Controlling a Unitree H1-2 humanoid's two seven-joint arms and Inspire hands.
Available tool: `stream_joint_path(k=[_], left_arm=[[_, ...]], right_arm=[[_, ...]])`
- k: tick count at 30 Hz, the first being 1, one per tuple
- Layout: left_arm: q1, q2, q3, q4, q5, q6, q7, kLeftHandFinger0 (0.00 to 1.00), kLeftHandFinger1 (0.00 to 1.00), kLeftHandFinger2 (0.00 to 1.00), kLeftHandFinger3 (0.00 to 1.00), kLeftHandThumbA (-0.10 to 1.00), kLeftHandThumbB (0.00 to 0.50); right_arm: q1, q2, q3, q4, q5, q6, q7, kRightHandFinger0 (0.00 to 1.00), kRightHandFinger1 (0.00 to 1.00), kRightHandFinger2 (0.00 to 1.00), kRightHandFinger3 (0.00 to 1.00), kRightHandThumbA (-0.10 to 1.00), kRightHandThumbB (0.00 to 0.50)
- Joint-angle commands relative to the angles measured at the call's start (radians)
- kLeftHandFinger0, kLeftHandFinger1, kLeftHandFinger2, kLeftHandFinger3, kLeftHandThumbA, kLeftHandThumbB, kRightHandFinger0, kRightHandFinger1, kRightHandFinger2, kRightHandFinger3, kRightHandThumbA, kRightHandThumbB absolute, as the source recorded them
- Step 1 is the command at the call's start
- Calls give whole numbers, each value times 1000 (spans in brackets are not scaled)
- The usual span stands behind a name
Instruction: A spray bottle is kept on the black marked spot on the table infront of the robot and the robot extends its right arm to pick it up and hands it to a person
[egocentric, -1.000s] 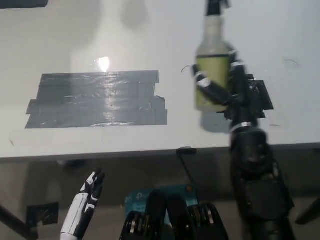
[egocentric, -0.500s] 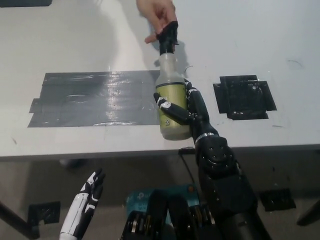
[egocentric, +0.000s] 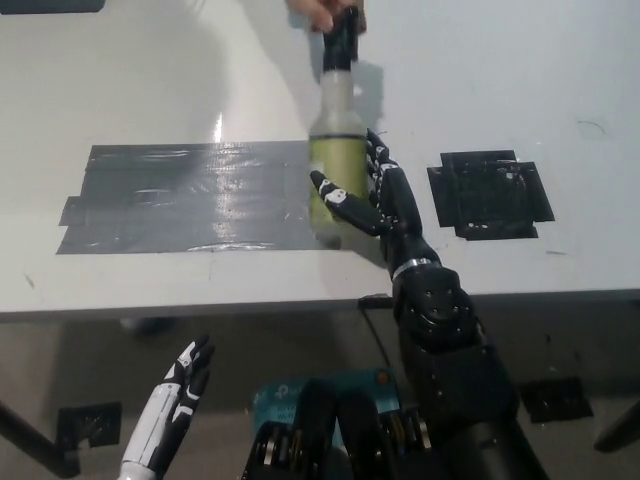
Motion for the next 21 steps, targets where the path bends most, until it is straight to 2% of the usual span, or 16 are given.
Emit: stream_joint_path(k=[1, 5, 8, 12, 18, 21], left_arm=[[-11, 13, 2, -42, 0, 27, -15, 1000, 1000, 1000, 1000, 1000, 240], [-16, 16, 3, -48, -5, 32, -21, 1000, 1000, 1000, 1000, 988, 234], [-23, 18, 2, -45, -1, 29, -22, 1000, 1000, 1000, 1000, 990, 230], [-30, 20, 6, -45, -1, 28, -21, 1000, 1000, 1000, 1000, 987, 228], [-38, 23, 13, -47, -6, 32, -21, 1000, 1000, 1000, 1000, 987, 210], [-35, 19, 13, -42, -4, 29, -17, 1000, 1000, 1000, 1000, 997, 212]], right_arm=[[-6, -40, 69, -126, 1, -48, 128, 1000, 1000, 1000, 1000, 809, 500], [43, -75, 105, -328, -10, 14, 135, 1000, 1000, 1000, 1000, 850, 500], [85, -114, 112, -490, 1, 20, 157, 1000, 1000, 1000, 1000, 868, 490], [142, -175, 110, -698, -3, 51, 176, 1000, 1000, 1000, 1000, 909, 500], [331, -279, 89, -1090, 7, 96, 202, 1000, 1000, 1000, 1000, 905, 500], [434, -312, 90, -1152, 1, 73, 207, 1000, 1000, 1000, 1000, 901, 500]])
